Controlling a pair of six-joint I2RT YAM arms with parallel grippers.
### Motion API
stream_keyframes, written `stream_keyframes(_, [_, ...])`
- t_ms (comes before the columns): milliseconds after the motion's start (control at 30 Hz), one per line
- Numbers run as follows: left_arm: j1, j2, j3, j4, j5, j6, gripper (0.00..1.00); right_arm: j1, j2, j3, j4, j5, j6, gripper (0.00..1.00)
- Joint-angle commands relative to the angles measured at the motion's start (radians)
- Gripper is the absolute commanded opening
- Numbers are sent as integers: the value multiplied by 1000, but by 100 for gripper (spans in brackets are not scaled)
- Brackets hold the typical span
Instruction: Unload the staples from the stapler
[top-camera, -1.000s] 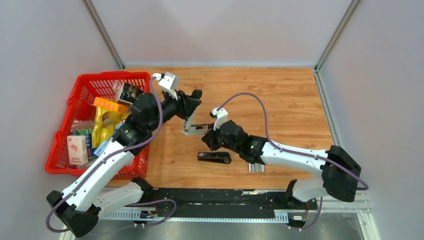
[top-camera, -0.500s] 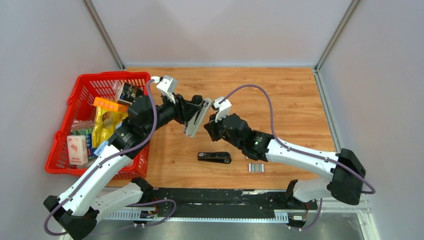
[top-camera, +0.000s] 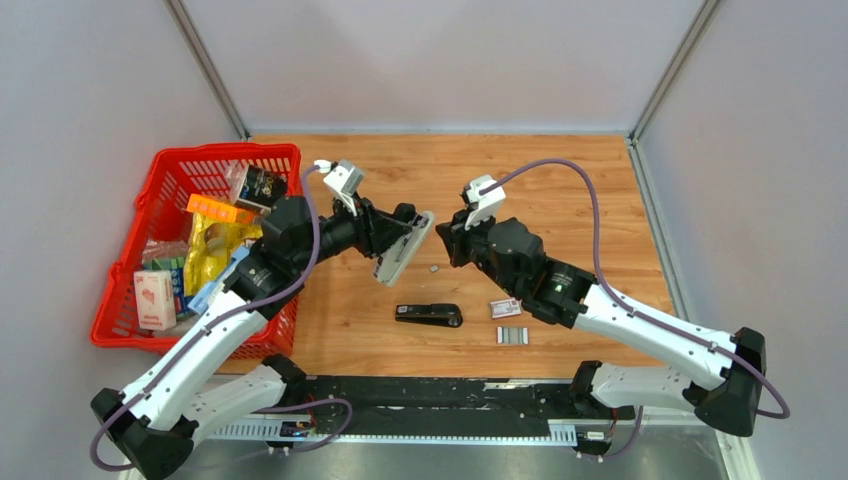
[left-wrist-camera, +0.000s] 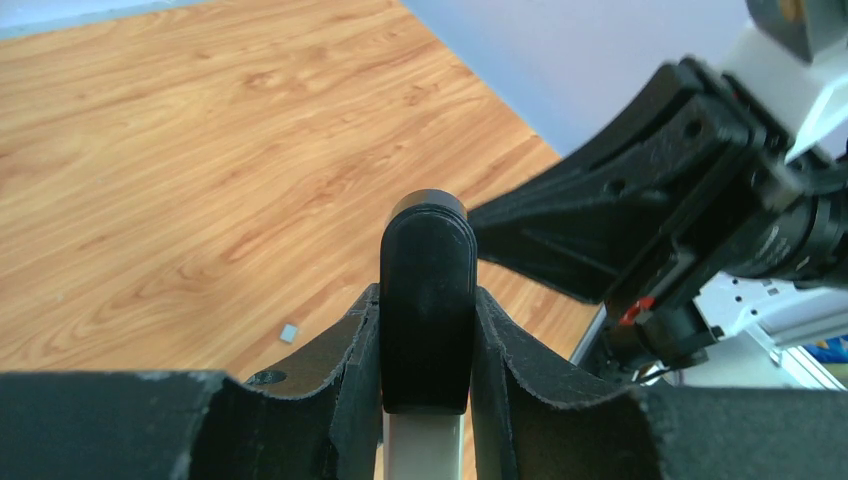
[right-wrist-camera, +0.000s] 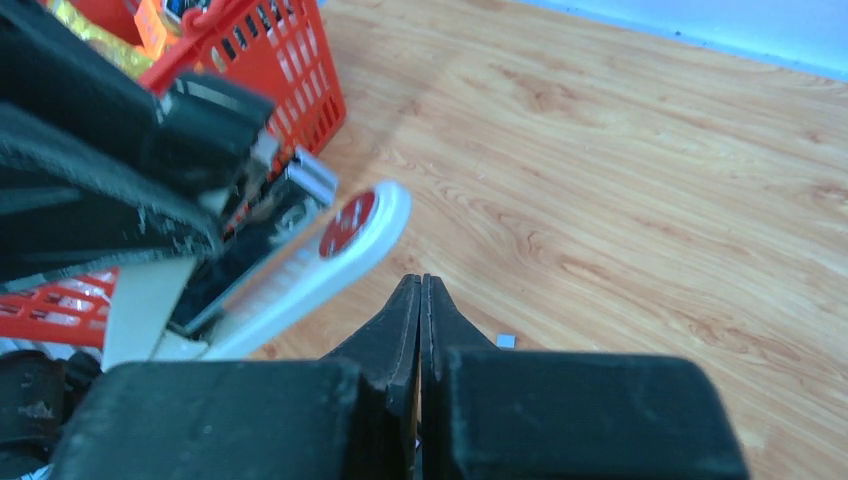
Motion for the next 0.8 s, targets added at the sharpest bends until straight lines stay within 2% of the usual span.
stream_keyframes(0, [0, -30, -23, 203, 110, -40, 0, -28, -21, 66, -13, 6, 6, 0])
stream_keyframes(167, [-1, -17, -40, 282, 200, -55, 0, -46, -7, 110, -31, -78, 49, 0])
stream_keyframes(333, [0, -21, -63, 366, 233, -69, 0, -46, 17, 147, -48, -124, 90, 0])
stream_keyframes(767, [-4, 17, -89, 386, 246, -37, 0, -46, 140, 296, -63, -313, 237, 0])
